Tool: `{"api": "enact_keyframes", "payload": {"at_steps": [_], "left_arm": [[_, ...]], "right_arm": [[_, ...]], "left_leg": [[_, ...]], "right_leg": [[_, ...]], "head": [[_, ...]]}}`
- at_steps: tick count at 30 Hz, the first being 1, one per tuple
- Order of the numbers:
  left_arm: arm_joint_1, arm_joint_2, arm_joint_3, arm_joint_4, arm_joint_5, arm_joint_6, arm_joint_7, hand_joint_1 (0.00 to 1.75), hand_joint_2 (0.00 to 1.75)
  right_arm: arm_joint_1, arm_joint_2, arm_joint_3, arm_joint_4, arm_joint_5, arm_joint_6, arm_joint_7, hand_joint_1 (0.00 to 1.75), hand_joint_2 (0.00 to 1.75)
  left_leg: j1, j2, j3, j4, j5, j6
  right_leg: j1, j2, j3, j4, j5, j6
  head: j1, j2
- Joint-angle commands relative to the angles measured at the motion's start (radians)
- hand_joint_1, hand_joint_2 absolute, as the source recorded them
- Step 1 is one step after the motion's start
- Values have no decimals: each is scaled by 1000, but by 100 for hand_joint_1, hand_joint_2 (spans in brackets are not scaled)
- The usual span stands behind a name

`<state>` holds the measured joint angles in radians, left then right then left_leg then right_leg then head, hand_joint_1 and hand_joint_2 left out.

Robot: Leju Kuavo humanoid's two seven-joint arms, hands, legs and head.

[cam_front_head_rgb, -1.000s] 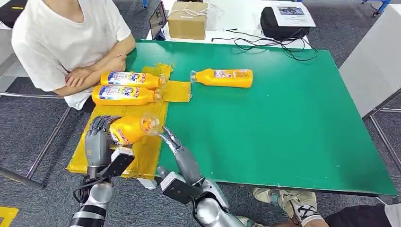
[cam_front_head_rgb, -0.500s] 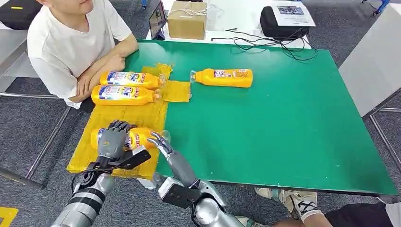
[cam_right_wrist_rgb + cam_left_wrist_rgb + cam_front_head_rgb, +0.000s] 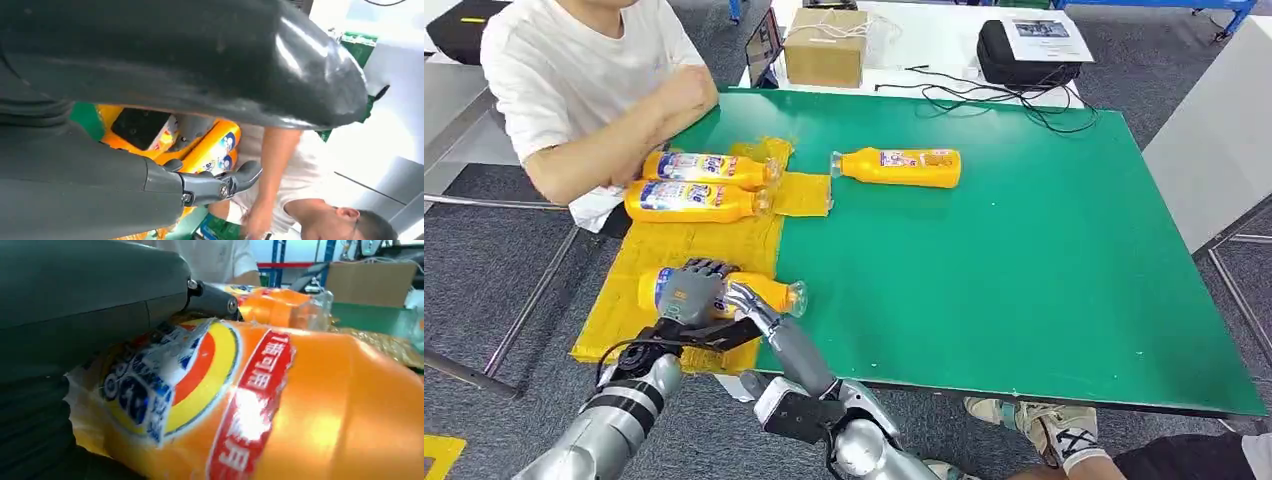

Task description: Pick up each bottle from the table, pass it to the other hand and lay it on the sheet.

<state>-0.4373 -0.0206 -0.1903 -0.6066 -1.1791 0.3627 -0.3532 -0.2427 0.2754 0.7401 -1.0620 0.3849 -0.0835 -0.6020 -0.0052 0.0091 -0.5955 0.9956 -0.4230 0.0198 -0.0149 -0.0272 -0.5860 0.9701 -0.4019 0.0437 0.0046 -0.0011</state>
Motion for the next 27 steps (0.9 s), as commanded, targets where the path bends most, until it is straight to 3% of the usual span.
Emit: {"api": "enact_keyframes", "payload": {"at_steps": [1,3,6,11,18,27], "left_arm": [[-35,-28,-40,132,53,-209,36,0,175],[-35,-28,-40,132,53,-209,36,0,175],[-37,2,-25,106,196,-427,-33,0,175],[13,39,-22,-104,499,-596,-86,0,175],[149,-95,74,-447,896,-514,-131,0,175],[183,-134,131,-595,1072,-489,-138,0,175]], "right_arm": [[17,-20,11,6,1,-11,13,0,0],[17,-20,11,6,1,-11,13,0,0],[0,-12,18,37,-1,-5,11,0,0],[-33,7,14,93,-38,-5,-1,0,0],[-5,4,-8,108,-30,-25,-9,0,0],[-3,3,-15,60,-4,-57,-2,0,0]], "left_leg": [[1,-2,4,-1,0,-1],[0,-2,6,-1,0,-1],[1,-1,8,-2,0,-1],[1,0,11,-2,0,-1],[0,-2,8,-1,0,-1],[1,1,-2,1,-1,-1]], "right_leg": [[0,0,5,-2,-1,-1],[0,-1,6,-1,0,-1],[0,1,8,-2,0,-2],[0,1,11,-2,0,-2],[0,-3,8,-1,-1,-1],[1,1,-2,0,0,-1]], "head": [[0,0],[0,0],[0,0],[0,0],[0,0],[0,0]]}}
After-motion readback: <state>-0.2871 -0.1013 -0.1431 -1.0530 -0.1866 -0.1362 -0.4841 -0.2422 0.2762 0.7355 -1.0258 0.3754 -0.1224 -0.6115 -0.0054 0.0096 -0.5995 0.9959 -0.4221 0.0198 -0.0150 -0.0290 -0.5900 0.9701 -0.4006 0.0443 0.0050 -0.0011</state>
